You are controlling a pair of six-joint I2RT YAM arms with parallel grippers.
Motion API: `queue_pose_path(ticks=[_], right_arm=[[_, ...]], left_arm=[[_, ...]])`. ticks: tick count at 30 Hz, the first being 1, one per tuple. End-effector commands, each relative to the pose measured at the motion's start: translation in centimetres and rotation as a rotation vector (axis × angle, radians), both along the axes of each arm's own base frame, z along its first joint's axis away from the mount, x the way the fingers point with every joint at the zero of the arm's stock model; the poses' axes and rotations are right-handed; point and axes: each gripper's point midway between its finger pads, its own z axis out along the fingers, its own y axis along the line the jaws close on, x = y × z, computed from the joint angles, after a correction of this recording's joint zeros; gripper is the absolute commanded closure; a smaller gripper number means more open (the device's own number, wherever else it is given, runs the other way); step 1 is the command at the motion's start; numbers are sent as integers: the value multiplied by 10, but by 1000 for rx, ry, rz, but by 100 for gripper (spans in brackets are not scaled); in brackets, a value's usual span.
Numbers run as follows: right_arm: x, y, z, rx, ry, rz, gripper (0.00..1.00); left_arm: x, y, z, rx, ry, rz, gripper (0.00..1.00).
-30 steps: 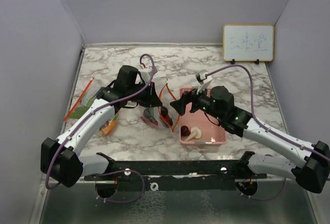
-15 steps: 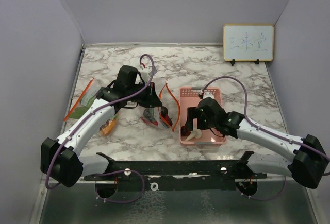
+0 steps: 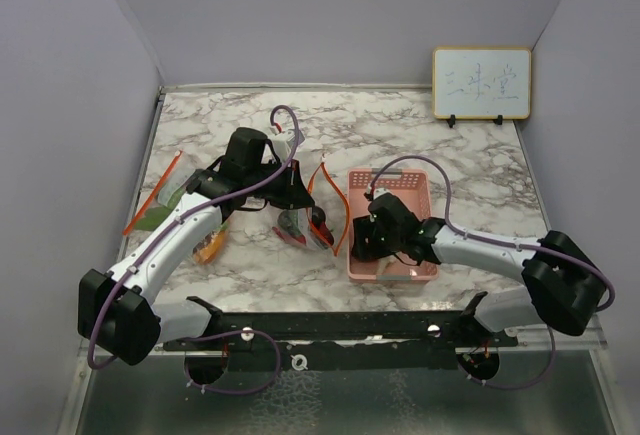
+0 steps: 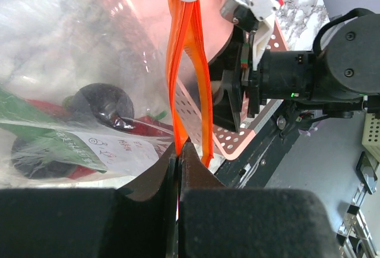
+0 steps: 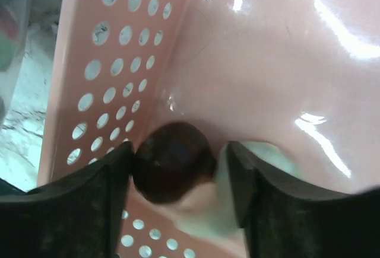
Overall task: Place the food in the zip-top bag and seal the zipper
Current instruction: Pick up the fake vegetable from the bin, then place the fake vegetable in the zipper food storage bag.
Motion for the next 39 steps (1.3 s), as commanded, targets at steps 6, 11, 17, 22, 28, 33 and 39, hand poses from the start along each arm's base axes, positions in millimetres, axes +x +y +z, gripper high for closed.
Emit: queue_pose_path(ticks=[6,11,17,22,28,33,39], right_arm=[[2,-2,0,-10,-22,2,72],[9,4,65,89,-149,34,82],[-6,42,163,369,-295,218,82],[-11,77,191,528,-323,327,78],[29,89,172,457,-346,203,38],[39,74,184,438,-399,112,1],[22,12,158,251,-290,-70,0]], left_arm=[[-5,0,9,-31,-30,-14,100],[-7,1,9,-30,-31,-12,100],[-8,3,8,-29,-29,-6,100],[-7,1,8,-37,-27,-4,100],[-8,1,14,-52,-30,-1,100],[-10,1,17,-55,-36,-4,100],[-10,0,15,-60,-34,-9,100]])
